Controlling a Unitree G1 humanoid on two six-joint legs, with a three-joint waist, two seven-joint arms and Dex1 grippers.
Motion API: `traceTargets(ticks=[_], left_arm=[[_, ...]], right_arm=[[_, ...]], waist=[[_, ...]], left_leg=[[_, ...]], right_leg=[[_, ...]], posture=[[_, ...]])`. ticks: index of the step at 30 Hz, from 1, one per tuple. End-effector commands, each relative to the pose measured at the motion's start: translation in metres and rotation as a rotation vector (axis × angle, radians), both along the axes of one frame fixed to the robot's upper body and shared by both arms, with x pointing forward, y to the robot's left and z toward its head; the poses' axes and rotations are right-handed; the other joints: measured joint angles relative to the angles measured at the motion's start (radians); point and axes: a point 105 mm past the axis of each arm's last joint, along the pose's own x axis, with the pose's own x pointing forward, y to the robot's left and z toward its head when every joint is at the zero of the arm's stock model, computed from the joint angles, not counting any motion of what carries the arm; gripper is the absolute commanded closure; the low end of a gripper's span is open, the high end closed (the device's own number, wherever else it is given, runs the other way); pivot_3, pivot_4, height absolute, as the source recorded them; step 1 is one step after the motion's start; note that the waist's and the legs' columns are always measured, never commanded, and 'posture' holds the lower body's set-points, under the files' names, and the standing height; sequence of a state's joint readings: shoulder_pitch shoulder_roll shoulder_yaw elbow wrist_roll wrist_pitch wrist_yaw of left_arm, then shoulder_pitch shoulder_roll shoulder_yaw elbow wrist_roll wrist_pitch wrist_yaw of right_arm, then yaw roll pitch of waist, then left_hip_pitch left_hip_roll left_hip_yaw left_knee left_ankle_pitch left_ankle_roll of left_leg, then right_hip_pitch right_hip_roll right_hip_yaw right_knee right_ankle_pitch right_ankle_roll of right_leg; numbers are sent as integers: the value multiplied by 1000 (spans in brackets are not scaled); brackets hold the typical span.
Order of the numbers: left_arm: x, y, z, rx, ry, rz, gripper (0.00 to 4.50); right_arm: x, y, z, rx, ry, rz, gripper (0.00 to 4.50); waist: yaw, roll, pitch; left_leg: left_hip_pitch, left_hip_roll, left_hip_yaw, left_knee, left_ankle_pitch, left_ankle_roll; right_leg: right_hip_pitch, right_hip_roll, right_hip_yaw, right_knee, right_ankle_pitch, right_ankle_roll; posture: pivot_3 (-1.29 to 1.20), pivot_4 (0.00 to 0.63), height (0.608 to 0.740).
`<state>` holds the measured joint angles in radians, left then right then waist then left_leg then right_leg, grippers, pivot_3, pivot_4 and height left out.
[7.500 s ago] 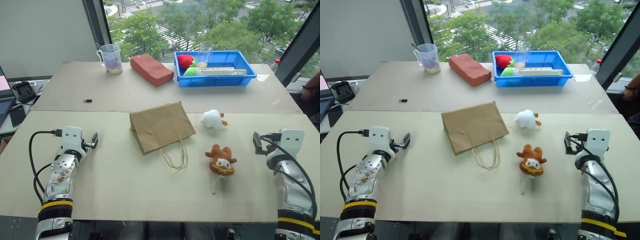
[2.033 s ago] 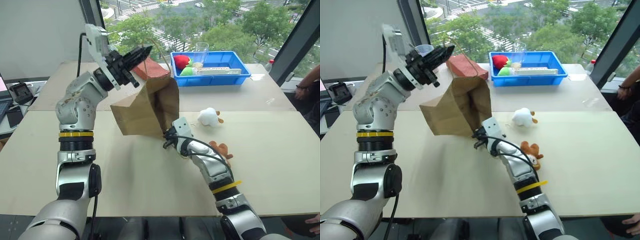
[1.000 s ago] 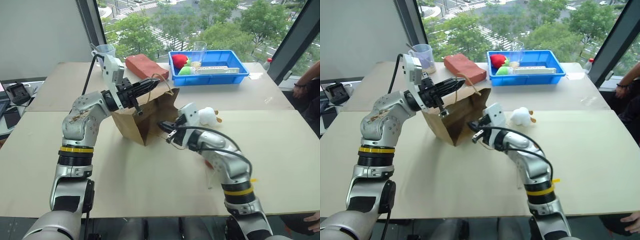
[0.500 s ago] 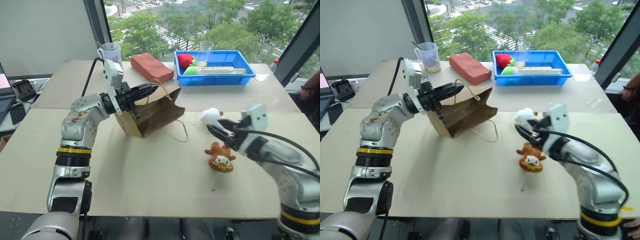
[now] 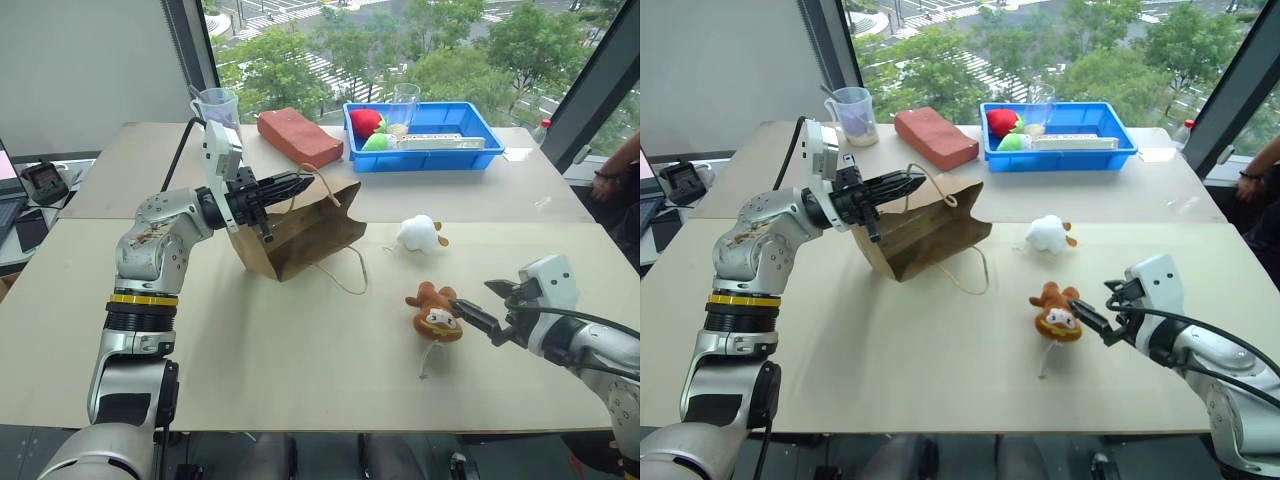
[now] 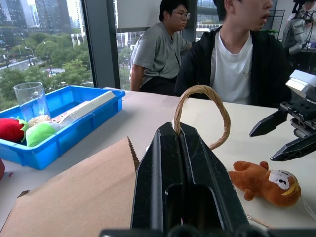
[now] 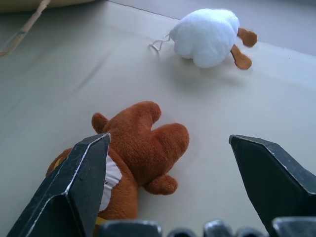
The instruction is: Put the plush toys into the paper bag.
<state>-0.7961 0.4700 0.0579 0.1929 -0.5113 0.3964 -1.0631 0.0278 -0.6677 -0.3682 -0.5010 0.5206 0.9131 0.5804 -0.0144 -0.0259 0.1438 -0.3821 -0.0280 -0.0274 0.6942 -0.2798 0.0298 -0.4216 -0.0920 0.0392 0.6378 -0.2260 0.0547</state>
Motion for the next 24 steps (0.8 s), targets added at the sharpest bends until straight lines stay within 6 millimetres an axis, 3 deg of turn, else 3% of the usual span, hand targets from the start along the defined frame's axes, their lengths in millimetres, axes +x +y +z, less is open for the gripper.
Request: traceTargets(ticks=[1,6,13,16,24], left_arm=[[-5,1,15,-2,-53,-4,4500],[-5,1,14,-1,-51,1,4500],[-4,-1,12,3,-46,1,4500],[-4,-1,13,4,-49,1,4500],[-5,0,12,6,-54,-1,4500]], right_arm=[[-4,4,-5,57,71,5,199],[-5,9,-24,141,177,-37,199],[-4,38,-35,204,233,25,199],[-5,43,-34,199,218,45,973],[-2,37,-15,181,122,70,3683]], waist=[[2,0,0],[2,0,0],[2,0,0],[1,0,0],[1,0,0]], left_leg=[[0,0,0,0,0,0],[-1,0,0,0,0,0],[-1,2,0,-1,0,0],[-2,2,0,-1,0,0],[-2,2,1,0,0,0]], right_leg=[[0,0,0,0,0,0],[0,0,0,-3,0,0],[1,1,0,-7,4,0],[1,1,0,-7,4,0],[1,1,0,-7,4,1]], posture=[[0,150,740],[0,150,740],[0,150,740],[0,150,740],[0,150,740]])
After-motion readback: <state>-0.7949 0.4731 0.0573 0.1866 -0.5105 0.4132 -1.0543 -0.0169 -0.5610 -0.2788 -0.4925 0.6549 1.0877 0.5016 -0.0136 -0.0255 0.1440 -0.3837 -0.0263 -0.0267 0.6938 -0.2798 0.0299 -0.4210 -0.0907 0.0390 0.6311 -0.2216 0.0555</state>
